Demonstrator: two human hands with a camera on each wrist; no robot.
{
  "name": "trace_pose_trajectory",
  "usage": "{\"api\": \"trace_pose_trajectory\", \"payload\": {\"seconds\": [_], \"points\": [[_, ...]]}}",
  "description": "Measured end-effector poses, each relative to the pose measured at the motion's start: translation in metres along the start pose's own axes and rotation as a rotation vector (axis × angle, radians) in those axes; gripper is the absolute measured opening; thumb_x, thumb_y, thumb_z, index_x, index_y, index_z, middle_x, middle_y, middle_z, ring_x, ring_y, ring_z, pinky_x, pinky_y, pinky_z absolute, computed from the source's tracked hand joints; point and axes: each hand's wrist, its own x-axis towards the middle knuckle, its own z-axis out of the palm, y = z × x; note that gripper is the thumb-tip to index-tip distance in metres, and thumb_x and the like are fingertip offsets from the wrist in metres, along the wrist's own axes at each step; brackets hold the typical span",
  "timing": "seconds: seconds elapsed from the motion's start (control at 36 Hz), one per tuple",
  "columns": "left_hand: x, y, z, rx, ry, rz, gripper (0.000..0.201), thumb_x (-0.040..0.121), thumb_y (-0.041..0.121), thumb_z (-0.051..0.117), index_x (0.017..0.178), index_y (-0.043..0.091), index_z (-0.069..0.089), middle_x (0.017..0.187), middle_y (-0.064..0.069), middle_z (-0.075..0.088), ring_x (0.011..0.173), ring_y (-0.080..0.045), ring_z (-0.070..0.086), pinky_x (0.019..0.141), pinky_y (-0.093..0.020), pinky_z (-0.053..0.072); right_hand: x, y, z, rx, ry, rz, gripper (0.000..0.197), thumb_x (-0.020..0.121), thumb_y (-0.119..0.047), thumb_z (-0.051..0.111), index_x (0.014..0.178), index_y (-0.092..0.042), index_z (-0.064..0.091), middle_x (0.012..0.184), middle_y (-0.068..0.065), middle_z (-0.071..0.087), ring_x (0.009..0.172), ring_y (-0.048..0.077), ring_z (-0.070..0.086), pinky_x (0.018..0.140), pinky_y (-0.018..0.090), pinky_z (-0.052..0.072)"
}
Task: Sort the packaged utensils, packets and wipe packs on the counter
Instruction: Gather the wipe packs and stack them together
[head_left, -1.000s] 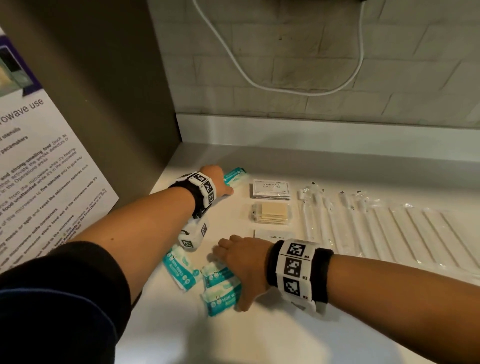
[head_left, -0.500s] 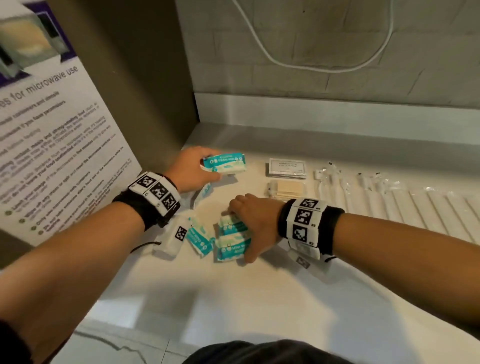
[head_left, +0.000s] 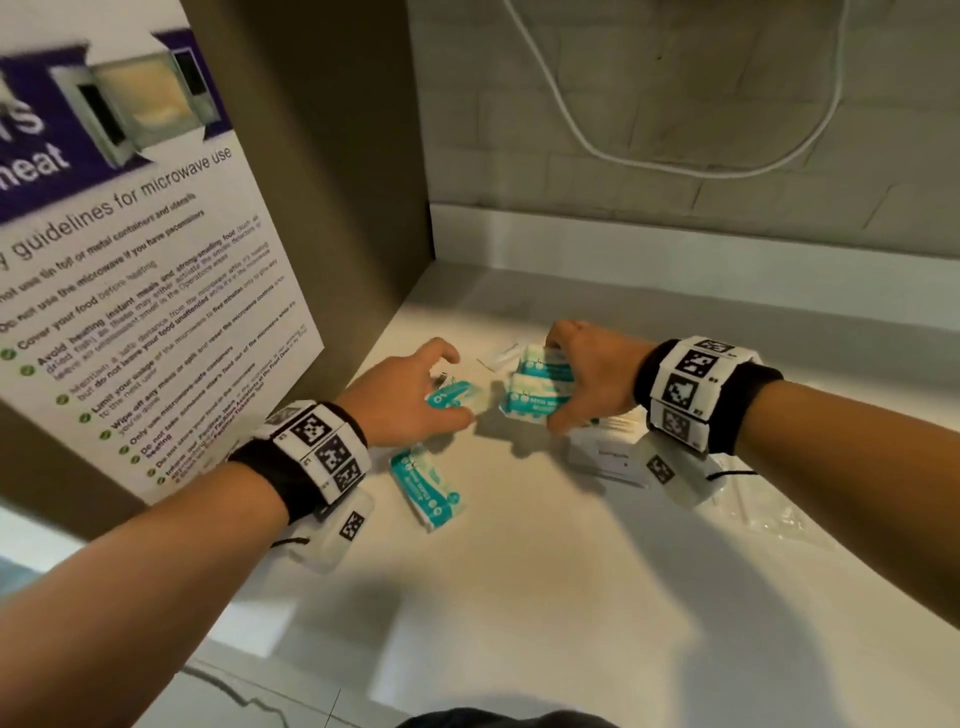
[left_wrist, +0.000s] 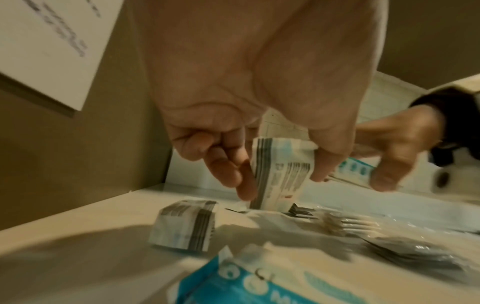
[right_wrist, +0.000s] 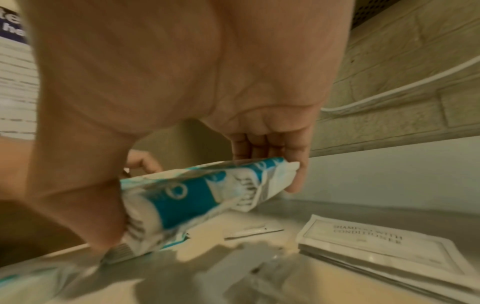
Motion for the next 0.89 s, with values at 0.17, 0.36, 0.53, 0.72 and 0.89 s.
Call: {"api": "trace_pose_trajectory", "payload": {"seconds": [0.17, 0.36, 0.53, 0.72, 0.89], "points": [[0.006, 0.017, 0.012, 0.257, -0.112, -0.067, 0.046, 0.075, 0.068, 0.061, 0.107, 0.034, 0.057, 0.098, 0.004, 0.069, 0.078, -0.012, 0.063, 0.073, -0.031, 0.055, 0.010, 0.009, -0.004, 0.025, 0.065, 0.041, 0.088, 0.058, -0.053, 0.082, 0.125, -0.012, 0.042, 0.107, 0.000, 0.049, 0.090, 0.018, 0.051, 0.072, 0.029, 0.047], [0.013, 0.037, 0.016, 0.168, -0.364, -0.044, 0.082, 0.063, 0.065, 0.078, 0.126, 0.016, 0.057, 0.104, 0.009, 0.068, 0.091, -0.010, 0.064, 0.087, -0.031, 0.053, 0.010, 0.013, 0.000, 0.028, 0.074, 0.060, 0.091, 0.056, -0.055, 0.081, 0.125, -0.012, 0.041, 0.110, 0.001, 0.051, 0.091, 0.019, 0.051, 0.072, 0.028, 0.045], [0.025, 0.027, 0.018, 0.245, -0.253, 0.127, 0.041, 0.081, 0.019, 0.075, 0.121, 0.021, 0.067, 0.117, 0.003, 0.061, 0.099, -0.011, 0.057, 0.078, -0.015, 0.040, 0.006, 0.016, 0.000, 0.033, 0.068, 0.075, 0.092, 0.058, -0.054, 0.082, 0.127, -0.011, 0.040, 0.109, 0.000, 0.049, 0.093, 0.018, 0.051, 0.077, 0.030, 0.049], [0.034, 0.024, 0.020, 0.397, -0.282, 0.244, 0.054, 0.083, 0.037, 0.072, 0.134, 0.036, 0.055, 0.125, 0.008, 0.056, 0.114, -0.015, 0.046, 0.095, -0.030, 0.041, 0.006, 0.015, -0.005, 0.027, 0.079, 0.095, 0.092, 0.056, -0.054, 0.083, 0.127, -0.013, 0.041, 0.112, 0.001, 0.049, 0.095, 0.019, 0.050, 0.081, 0.032, 0.050], [0.031, 0.013, 0.010, 0.364, -0.282, 0.159, 0.051, 0.080, 0.035, 0.076, 0.129, 0.033, 0.061, 0.110, 0.008, 0.054, 0.105, -0.014, 0.052, 0.087, -0.029, 0.046, 0.004, 0.014, -0.003, 0.024, 0.070, 0.088, 0.091, 0.057, -0.055, 0.082, 0.127, -0.013, 0.041, 0.113, 0.002, 0.050, 0.096, 0.019, 0.051, 0.083, 0.034, 0.052]]}}
